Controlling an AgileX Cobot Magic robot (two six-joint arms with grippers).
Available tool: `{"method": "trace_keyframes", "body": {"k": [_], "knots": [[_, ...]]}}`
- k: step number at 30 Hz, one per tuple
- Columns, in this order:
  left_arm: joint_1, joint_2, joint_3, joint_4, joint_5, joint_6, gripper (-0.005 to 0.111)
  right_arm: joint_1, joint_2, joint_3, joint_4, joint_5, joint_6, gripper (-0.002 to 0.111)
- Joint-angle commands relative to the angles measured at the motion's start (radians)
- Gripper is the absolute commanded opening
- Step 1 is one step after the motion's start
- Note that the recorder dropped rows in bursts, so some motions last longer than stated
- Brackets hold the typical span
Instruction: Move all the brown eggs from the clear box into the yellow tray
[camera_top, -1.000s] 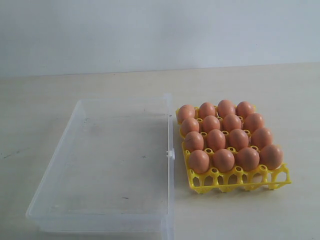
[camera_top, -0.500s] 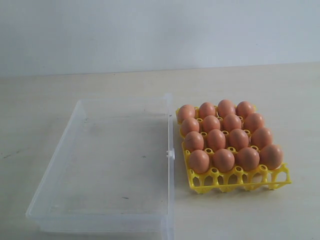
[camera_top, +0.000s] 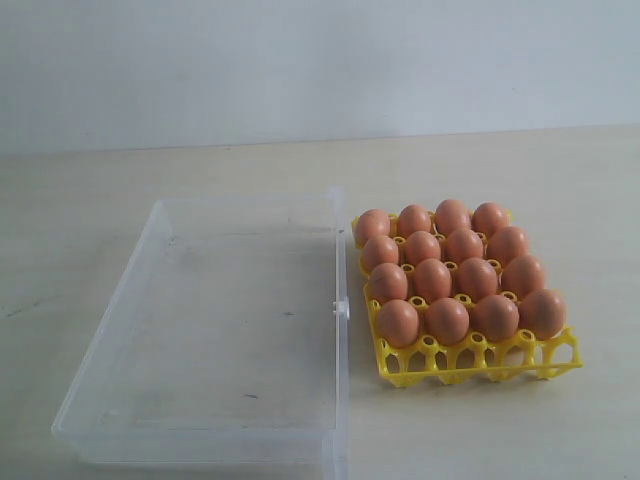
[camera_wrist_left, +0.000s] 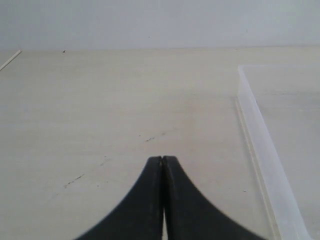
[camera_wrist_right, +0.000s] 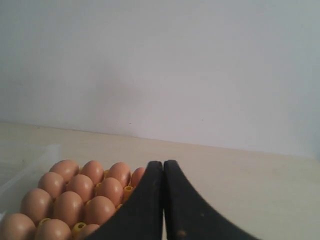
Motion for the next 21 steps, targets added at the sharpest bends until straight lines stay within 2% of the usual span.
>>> {"method": "trace_keyframes", "body": {"k": [1, 21], "knots": [[-0.009, -0.006, -0.004, -0.006, -0.012, 0.000, 0.000, -0.005, -0.007, 0.005, -0.009, 0.000, 0.162, 0.000], [-0.009, -0.006, -0.004, -0.006, -0.012, 0.000, 0.000, -0.005, -0.007, 0.005, -0.007, 0.000, 0.192, 0.000]]}}
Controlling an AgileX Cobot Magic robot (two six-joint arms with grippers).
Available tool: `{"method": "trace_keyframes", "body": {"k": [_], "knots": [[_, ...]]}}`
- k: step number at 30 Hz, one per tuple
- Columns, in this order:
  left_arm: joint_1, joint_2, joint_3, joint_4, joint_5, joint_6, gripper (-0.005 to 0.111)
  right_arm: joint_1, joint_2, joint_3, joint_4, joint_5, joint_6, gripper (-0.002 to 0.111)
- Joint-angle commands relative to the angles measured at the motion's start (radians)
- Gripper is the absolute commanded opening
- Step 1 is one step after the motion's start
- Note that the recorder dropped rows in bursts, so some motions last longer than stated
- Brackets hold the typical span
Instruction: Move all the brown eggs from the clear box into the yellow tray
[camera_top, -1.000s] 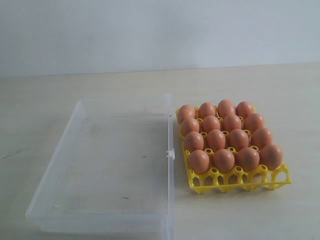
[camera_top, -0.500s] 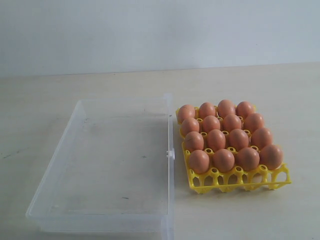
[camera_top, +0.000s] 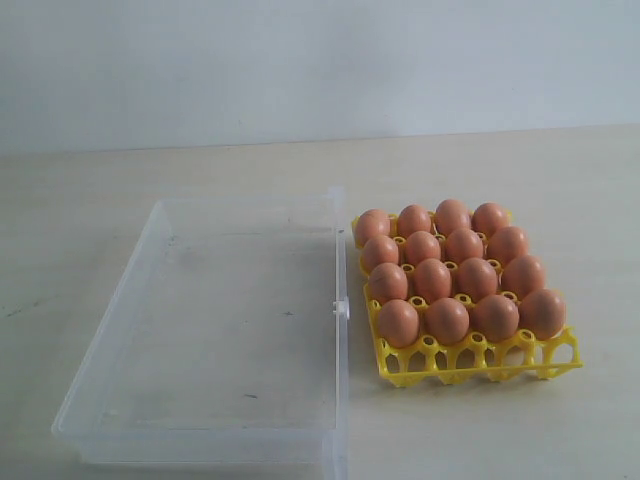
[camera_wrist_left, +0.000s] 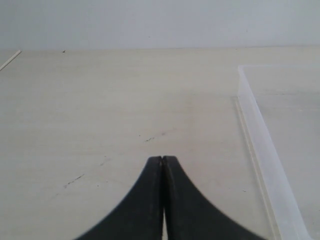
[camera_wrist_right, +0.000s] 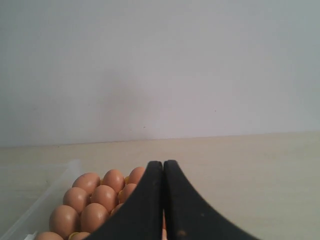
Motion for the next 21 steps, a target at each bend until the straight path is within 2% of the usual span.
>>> {"method": "trace_keyframes", "body": {"k": [1, 8, 21], "knots": [[-0.009, -0.006, -0.004, -0.006, -0.012, 0.000, 0.000, -0.005, -0.007, 0.005, -0.001, 0.000, 0.000, 0.000], [-0.009, -0.006, -0.004, -0.006, -0.012, 0.000, 0.000, -0.007, -0.007, 0.005, -0.002, 0.000, 0.000, 0.000], [-0.009, -0.006, -0.004, -0.006, -0.012, 0.000, 0.000, -0.086, -0.007, 0.005, -0.002, 0.000, 0.000, 0.000]]}}
